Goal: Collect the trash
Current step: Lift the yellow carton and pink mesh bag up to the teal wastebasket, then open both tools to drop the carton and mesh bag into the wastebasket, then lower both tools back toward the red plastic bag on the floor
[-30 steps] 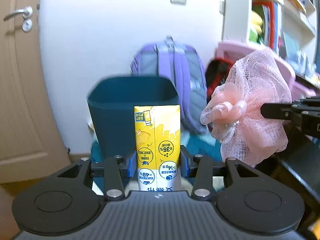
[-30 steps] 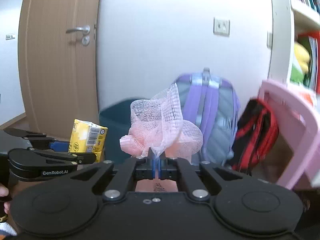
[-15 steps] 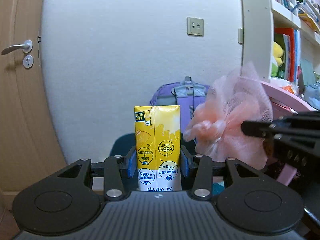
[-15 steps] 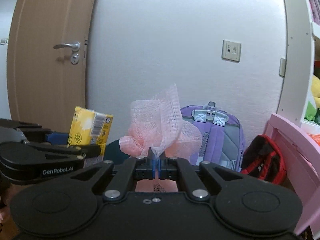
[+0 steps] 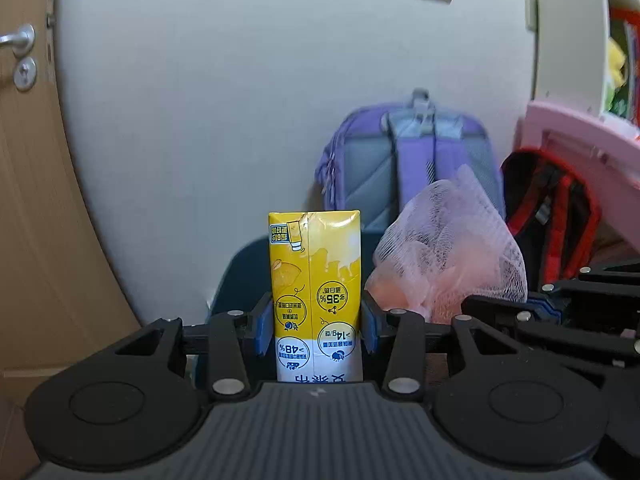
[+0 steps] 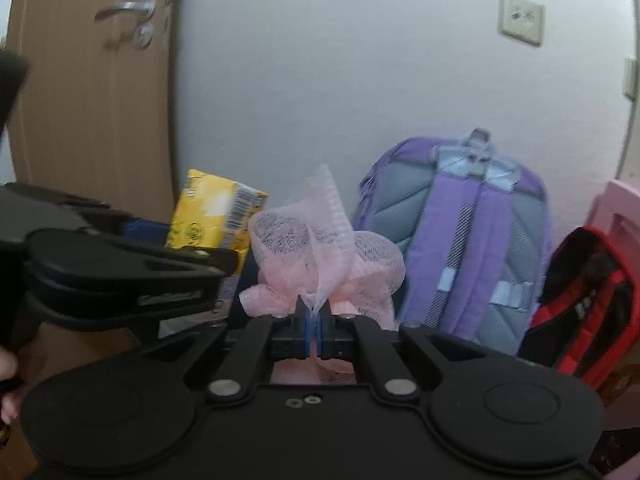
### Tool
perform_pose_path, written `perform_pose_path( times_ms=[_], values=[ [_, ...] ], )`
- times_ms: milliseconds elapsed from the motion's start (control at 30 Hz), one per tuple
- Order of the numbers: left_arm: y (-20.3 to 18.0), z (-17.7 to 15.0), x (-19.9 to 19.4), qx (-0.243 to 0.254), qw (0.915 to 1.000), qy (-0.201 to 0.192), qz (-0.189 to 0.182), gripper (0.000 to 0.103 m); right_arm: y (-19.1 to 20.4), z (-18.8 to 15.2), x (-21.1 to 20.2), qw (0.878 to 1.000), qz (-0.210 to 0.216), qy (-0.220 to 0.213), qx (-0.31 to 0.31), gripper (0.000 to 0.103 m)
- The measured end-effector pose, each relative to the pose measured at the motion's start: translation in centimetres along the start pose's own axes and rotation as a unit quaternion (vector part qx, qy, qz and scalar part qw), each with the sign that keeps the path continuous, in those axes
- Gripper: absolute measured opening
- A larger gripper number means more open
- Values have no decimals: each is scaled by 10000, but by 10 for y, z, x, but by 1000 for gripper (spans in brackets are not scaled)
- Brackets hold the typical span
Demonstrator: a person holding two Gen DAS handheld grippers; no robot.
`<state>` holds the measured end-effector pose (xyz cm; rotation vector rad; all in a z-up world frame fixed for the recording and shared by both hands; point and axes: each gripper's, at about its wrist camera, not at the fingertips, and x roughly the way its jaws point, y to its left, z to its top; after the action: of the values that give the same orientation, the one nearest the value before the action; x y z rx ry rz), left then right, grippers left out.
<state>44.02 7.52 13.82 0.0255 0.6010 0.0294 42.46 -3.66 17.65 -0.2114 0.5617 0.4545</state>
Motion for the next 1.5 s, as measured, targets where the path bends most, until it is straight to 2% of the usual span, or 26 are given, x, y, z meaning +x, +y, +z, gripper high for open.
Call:
perform_pose_path(
  times_ms=[200, 333, 567, 600, 667, 733, 967, 1000, 1067, 1300, 1500],
  values=[
    [6, -7, 37, -60, 9991, 419, 7, 42, 8, -9, 26, 9992, 147, 309, -197, 2],
    [10, -14, 52, -112, 9976, 687, -7, 42, 10, -13, 37, 9982, 216, 514, -241, 8],
    [12, -25, 61, -126, 9962, 866, -42, 43, 8, -19, 39, 9979, 210, 609, -95, 16],
    [10, -25, 60, -129, 9963, 844, -20, 45, 8, -18, 38, 9980, 202, 600, -80, 18],
    [8, -22, 60, -167, 9964, 826, -38, 56, 6, -18, 34, 9980, 205, 589, -52, 22],
    [7, -22, 53, -163, 9970, 749, -52, 67, 5, -16, 29, 9982, 195, 570, -49, 26],
    [3, -19, 22, -189, 9981, 581, -100, 68, 4, -12, -3, 9990, 147, 426, 4, 34],
    [3, -18, 16, -191, 9983, 547, -106, 71, 5, -12, -11, 9991, 139, 394, 4, 35],
    [3, -18, 3, -197, 9987, 467, -112, 75, 6, -12, -24, 9994, 123, 330, -13, 37],
    [-3, -22, -55, -115, 9995, 257, -164, 77, 14, -17, -77, 9999, 54, 142, -54, 39],
    [-9, -34, -102, -81, 9997, 117, -220, 79, 18, -28, -120, 10000, 61, 14, 11, 49]
  ],
)
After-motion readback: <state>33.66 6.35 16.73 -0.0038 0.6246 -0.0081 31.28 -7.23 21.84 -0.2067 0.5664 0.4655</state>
